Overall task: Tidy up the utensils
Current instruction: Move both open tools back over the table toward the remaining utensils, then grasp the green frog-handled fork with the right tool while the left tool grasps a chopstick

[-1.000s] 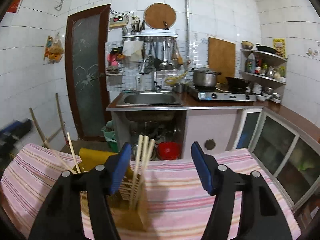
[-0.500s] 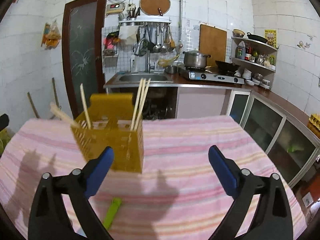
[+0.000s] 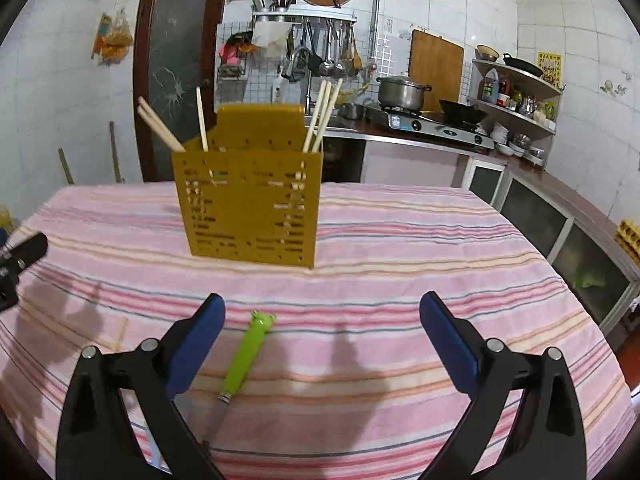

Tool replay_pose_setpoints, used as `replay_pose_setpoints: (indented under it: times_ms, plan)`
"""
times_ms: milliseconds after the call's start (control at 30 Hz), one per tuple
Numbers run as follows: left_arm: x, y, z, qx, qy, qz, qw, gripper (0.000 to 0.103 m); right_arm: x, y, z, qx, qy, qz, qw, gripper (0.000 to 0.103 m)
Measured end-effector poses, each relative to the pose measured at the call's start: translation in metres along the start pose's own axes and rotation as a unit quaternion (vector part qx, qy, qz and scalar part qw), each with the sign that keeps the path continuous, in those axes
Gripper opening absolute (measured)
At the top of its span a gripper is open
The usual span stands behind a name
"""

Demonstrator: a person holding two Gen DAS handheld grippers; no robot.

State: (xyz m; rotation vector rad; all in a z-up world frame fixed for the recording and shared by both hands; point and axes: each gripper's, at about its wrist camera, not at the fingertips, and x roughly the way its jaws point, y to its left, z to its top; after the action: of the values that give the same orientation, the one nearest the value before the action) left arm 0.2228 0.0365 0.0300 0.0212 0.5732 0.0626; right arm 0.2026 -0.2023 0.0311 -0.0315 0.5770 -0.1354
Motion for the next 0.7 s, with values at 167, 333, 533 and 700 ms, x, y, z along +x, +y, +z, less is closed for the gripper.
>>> replay_pose_setpoints:
  times_ms: [167, 333, 533, 700]
  plan:
    - [0.012, -0.005, -0.012, -0.006, 0.011, 0.003, 0.9999, 0.098, 0.005, 0.002, -0.013, 0.01, 0.001, 0.001, 1.0, 0.096]
    - [0.025, -0.011, -0.023, 0.009, 0.02, 0.004, 0.9998, 0.098, 0.015, 0.007, -0.021, 0.002, 0.018, -0.001, 1.0, 0.096]
    - [0.037, -0.02, -0.033, 0.029, 0.052, -0.003, 0.9982, 0.098, 0.021, 0.008, -0.022, 0.0, 0.035, -0.005, 0.999, 0.096]
    - [0.051, -0.022, -0.034, 0.003, 0.09, -0.019, 0.9957, 0.098, 0.045, 0.009, -0.021, 0.008, 0.088, 0.002, 0.996, 0.096]
